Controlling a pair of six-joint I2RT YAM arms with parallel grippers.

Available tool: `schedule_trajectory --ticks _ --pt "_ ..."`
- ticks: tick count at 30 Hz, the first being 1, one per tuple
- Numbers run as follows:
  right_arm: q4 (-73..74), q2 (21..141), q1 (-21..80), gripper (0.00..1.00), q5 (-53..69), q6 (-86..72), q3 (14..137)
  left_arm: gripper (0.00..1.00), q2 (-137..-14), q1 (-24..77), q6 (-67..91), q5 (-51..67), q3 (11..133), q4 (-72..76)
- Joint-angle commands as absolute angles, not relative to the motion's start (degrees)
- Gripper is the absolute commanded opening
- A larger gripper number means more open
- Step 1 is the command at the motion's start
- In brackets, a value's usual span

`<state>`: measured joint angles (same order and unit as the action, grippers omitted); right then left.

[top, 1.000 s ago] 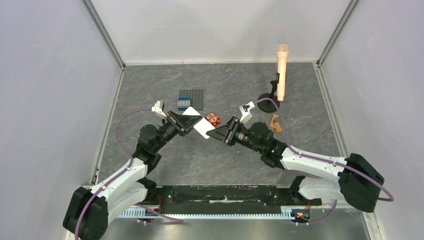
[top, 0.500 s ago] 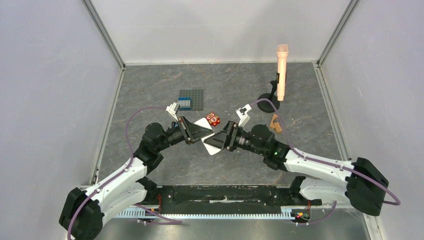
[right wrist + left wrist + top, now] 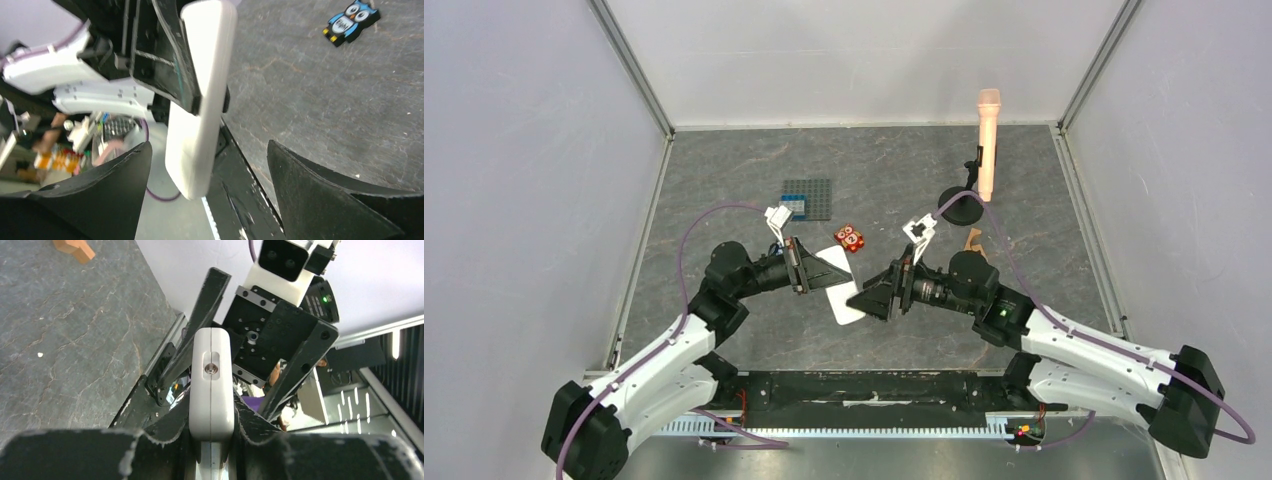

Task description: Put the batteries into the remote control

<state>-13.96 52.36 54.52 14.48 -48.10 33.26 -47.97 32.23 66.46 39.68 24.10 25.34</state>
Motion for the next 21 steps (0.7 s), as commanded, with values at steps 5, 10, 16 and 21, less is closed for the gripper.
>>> schedule_trajectory --ticks 5,10,16,21 --pt "-11.6 55.7 54.4 0.74 28.0 -36.7 38.3 0.02 -47.0 32.3 59.6 50.2 29.0 28.8" --pt "-11.7 58.1 54.5 0.56 28.8 -37.5 39.3 0.02 -47.2 32.3 59.2 51.8 28.8 29.9" --pt "-13.7 59.4 54.5 0.38 29.5 -38.8 38.6 0.02 -47.5 32.3 59.5 52.0 28.2 31.0" --pt "-14.2 59.5 54.5 0.16 28.8 -39.5 38.5 0.07 -47.7 32.3 59.7 51.8 28.1 31.6"
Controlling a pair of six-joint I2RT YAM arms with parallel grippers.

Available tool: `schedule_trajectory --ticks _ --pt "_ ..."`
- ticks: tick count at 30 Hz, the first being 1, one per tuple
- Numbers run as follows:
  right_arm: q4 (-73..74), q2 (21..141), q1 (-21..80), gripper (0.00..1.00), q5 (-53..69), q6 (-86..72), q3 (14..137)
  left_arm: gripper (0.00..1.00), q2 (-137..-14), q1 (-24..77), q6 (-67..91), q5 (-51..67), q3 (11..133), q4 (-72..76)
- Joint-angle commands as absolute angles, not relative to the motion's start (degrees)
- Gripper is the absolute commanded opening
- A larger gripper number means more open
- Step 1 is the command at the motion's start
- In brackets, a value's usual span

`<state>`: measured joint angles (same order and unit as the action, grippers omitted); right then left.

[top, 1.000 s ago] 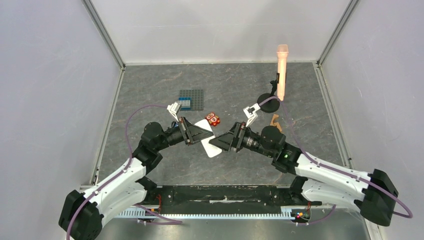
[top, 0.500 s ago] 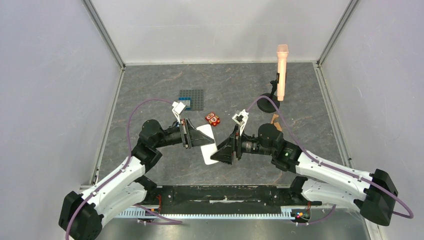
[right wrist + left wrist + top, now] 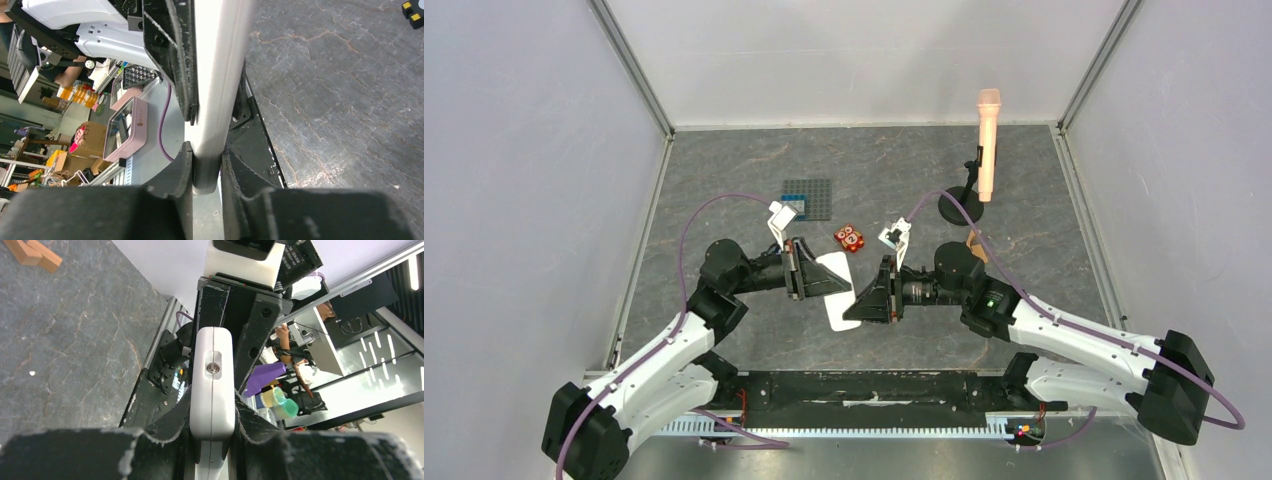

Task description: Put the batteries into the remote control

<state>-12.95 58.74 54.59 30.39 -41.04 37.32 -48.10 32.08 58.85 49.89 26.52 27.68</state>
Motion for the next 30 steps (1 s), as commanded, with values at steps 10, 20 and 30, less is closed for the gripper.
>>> schedule_trajectory --ticks 10,20,30 --pt "-10.5 57.2 54.4 0.0 21.1 -39.7 38.4 0.72 -45.0 32.3 51.0 44.7 30.6 16.2" --pt "13.6 56.0 53.9 0.0 -4.0 -30.6 42.8 0.76 -37.7 32.2 40.4 4.8 38.8 -27.2" --pt "30.0 66.8 51.2 0.0 -31.8 -25.1 44.6 0.75 -34.0 32.2 44.1 1.8 38.6 -30.7"
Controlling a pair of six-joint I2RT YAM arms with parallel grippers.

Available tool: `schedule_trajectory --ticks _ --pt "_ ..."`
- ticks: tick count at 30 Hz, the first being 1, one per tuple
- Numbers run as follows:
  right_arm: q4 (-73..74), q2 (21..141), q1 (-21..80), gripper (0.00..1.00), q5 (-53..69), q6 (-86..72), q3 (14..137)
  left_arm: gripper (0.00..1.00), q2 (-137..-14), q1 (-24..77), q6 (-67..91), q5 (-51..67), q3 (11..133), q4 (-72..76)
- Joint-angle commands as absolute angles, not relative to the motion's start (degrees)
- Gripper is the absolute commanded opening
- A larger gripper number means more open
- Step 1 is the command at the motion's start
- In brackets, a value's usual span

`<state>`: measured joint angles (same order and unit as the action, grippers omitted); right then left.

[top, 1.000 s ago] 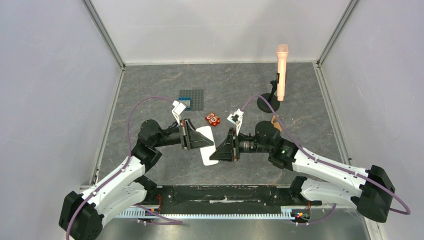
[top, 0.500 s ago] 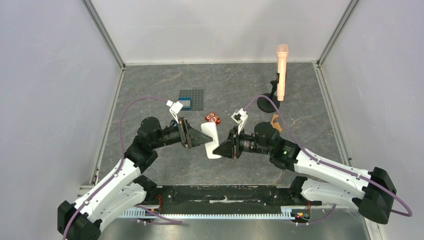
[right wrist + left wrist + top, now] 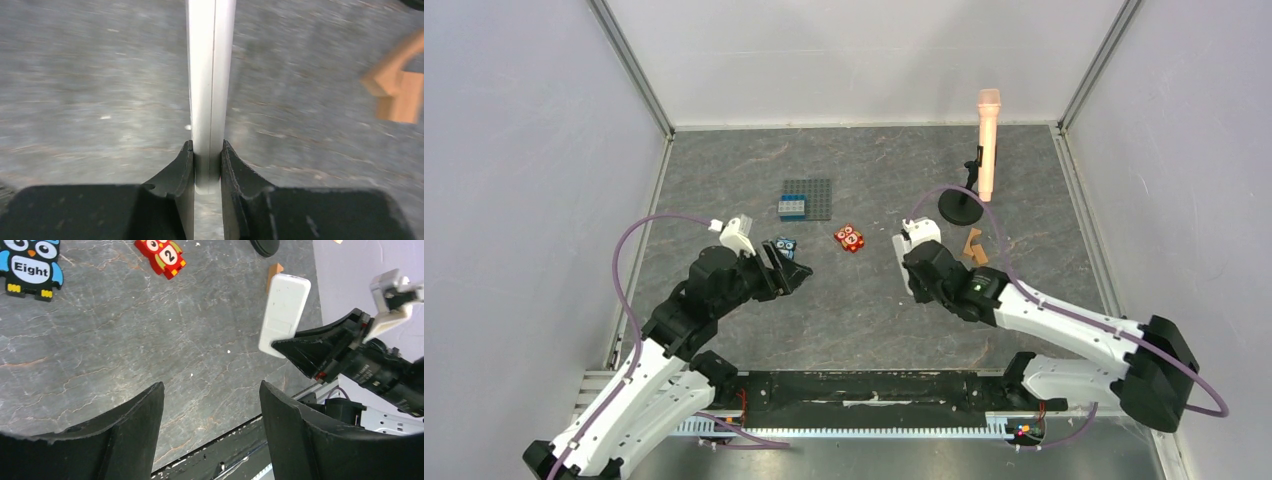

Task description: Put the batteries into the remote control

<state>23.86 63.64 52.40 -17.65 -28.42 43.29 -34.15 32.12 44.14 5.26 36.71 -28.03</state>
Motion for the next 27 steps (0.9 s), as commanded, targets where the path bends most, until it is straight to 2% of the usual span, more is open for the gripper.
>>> schedule_trajectory --ticks 1,14,18,20,22,24,27 --pt "30.1 67.9 50.8 0.0 -33.0 -24.9 44.4 0.75 -34.3 32.2 44.0 1.7 38.8 -31.1" --pt "32.2 83.8 49.5 0.0 -43.9 -25.9 46.5 0.74 -38.6 32.2 44.0 1.8 40.2 -33.6" --pt "31.9 87.5 49.5 0.0 -42.5 -25.8 48.3 0.74 -39.3 32.2 44.1 2.9 40.7 -33.6" --pt "31.6 88.7 49.4 0.08 -40.3 -25.7 49.1 0.75 -40.0 32.2 44.4 3.6 41.3 -34.3" --pt "30.5 89.0 49.5 0.24 -38.4 -25.6 49.1 0.75 -41.1 32.2 44.9 3.4 42.4 -36.3" --pt "29.8 88.8 49.5 0.33 -36.9 -25.5 48.9 0.76 -42.4 32.2 45.5 2.8 43.6 -38.9" --pt "29.0 88.5 49.5 0.35 -35.3 -25.2 48.6 0.77 -43.1 32.2 46.2 2.5 44.7 -41.8"
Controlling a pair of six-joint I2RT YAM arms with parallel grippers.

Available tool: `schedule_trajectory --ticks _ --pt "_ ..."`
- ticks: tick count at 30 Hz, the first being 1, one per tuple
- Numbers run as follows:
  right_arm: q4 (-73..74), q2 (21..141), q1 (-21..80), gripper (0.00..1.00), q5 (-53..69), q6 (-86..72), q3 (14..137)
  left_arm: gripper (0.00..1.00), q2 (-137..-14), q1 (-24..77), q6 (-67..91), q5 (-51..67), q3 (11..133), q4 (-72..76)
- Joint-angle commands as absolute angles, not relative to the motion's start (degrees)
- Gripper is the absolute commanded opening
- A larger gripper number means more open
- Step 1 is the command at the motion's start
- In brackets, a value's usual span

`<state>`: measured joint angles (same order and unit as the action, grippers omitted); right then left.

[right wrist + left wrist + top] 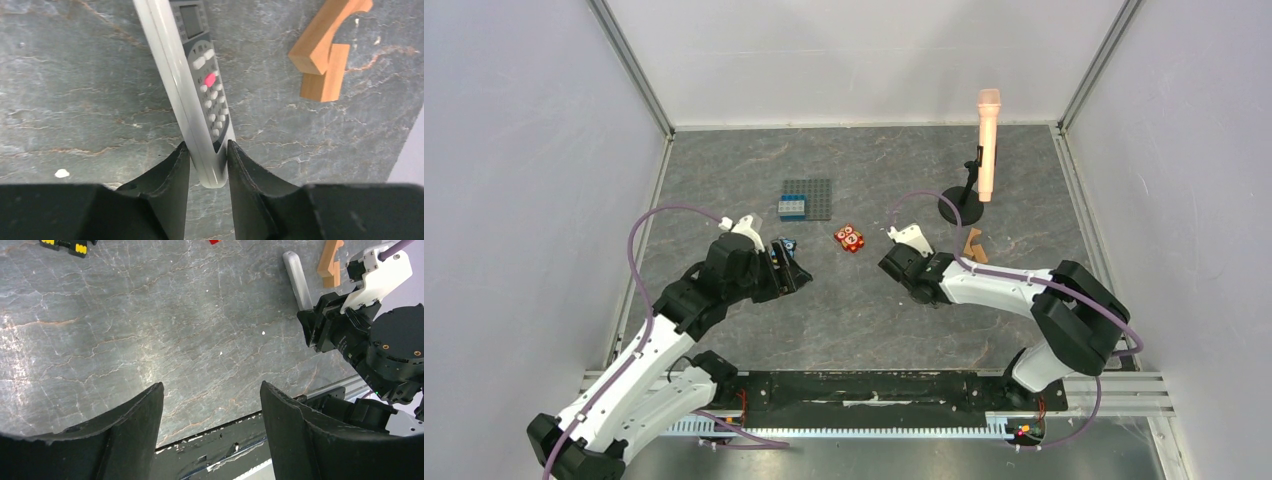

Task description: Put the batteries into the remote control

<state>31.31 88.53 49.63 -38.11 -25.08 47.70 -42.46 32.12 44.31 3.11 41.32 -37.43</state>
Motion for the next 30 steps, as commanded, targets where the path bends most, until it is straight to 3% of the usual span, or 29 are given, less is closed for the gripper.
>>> schedule_trajectory --ticks 1,5,11,16,19,22,27,30 --pt "28.9 88.3 49.4 0.36 -34.4 -24.9 48.6 0.77 -43.3 32.2 46.5 2.2 45.0 -42.8" --pt "27.6 86.1 49.4 0.38 -29.7 -25.1 48.3 0.78 -42.5 32.2 48.7 0.3 47.2 -47.5" --pt "27.1 77.2 49.1 0.53 -23.0 -25.7 47.8 0.79 -40.3 32.2 50.1 -3.9 51.2 -54.4" --pt "27.0 64.3 47.7 0.53 -18.0 -25.8 46.5 0.79 -37.5 32.2 44.3 -2.8 57.3 -60.1" --pt "29.8 54.6 47.7 0.57 -20.7 -26.1 47.2 0.79 -33.0 32.2 42.2 -1.4 58.8 -60.6" --pt "32.9 44.0 47.7 0.69 -26.5 -26.3 48.8 0.79 -28.5 32.3 40.8 -3.2 60.6 -62.4" --pt "34.4 25.6 47.7 0.97 -38.5 -24.6 51.7 0.8 -22.4 32.2 39.4 -6.4 61.7 -65.0" --pt "36.5 20.0 47.7 0.98 -44.1 -23.5 55.1 0.8 -20.1 32.2 38.1 -8.4 62.3 -66.8"
